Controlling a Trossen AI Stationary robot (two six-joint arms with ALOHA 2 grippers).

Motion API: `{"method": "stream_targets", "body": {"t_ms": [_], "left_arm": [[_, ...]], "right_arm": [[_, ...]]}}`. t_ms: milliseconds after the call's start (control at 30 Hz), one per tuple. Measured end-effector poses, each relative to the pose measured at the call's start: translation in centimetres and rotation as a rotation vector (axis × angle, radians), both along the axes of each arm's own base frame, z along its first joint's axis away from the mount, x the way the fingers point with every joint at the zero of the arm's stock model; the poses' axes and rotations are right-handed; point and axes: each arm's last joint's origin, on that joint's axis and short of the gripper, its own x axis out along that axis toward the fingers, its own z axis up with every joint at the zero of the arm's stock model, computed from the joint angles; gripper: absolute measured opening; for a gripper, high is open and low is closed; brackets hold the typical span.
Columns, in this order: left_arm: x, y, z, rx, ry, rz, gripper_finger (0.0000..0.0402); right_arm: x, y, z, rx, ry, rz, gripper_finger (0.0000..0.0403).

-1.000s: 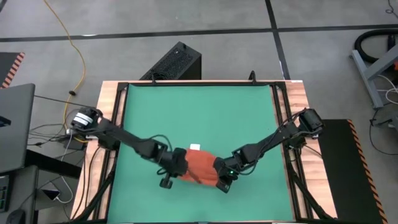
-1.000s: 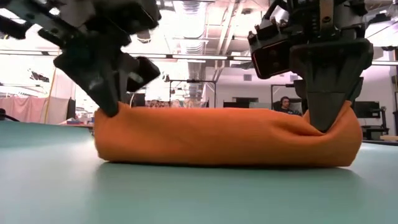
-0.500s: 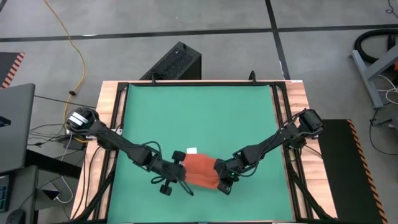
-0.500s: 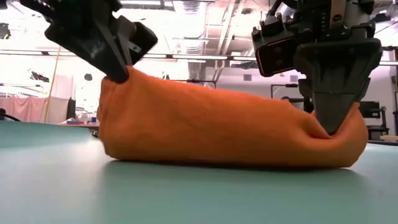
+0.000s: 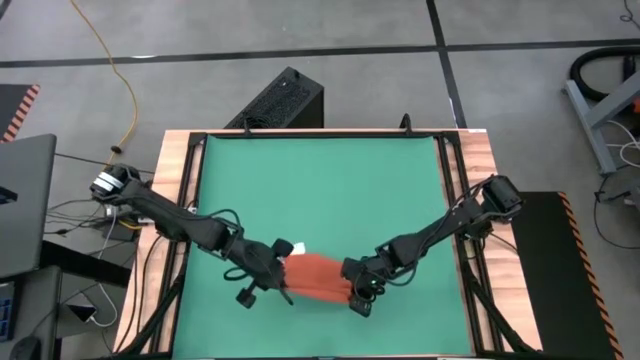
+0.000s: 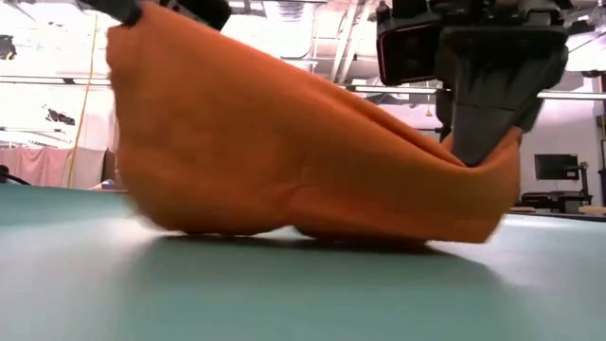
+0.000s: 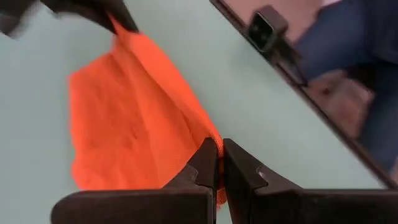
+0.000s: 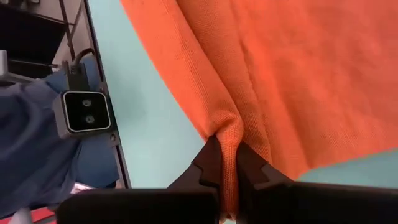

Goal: Roll towel into tight, uniform cylinder
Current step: Roll the orange towel

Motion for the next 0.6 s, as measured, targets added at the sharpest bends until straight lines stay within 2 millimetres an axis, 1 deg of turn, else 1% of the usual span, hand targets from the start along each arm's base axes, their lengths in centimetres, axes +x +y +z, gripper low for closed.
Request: {"method": "stream_targets", "body": {"t_ms": [67, 167, 333, 433, 567, 600], "left_arm": [[-0.1, 0.3, -0.3, -0.015, 0.050, -0.012, 0.0000], [0.4, 0.1, -1.4, -0.005, 0.091, 0.004, 0.0000], [1.5, -0.7, -4.7, 0.013, 0.208, -0.013, 0.0001], [2.1, -1.2, -6.5, -0.034, 0.282, -0.022, 0.0011], [2.9, -1.9, -8.3, -0.147, 0.368, 0.007, 0.0036], [3.3, -2.2, -8.7, -0.171, 0.361, 0.007, 0.0040]], "right_arm": [[0.0, 0.0, 0.0, -0.007, -0.009, 0.012, 0.0025], [-0.1, -0.1, -0.2, -0.017, 0.007, 0.014, 0.0025], [-0.4, 0.1, -0.4, -0.019, 0.026, 0.024, 0.0025], [-0.4, 0.1, -0.4, -0.017, 0.031, 0.031, 0.0025], [-0.8, 0.2, -0.8, -0.029, 0.060, 0.050, 0.0025], [-0.8, 0.2, -0.8, -0.030, 0.057, 0.049, 0.0025]]}}
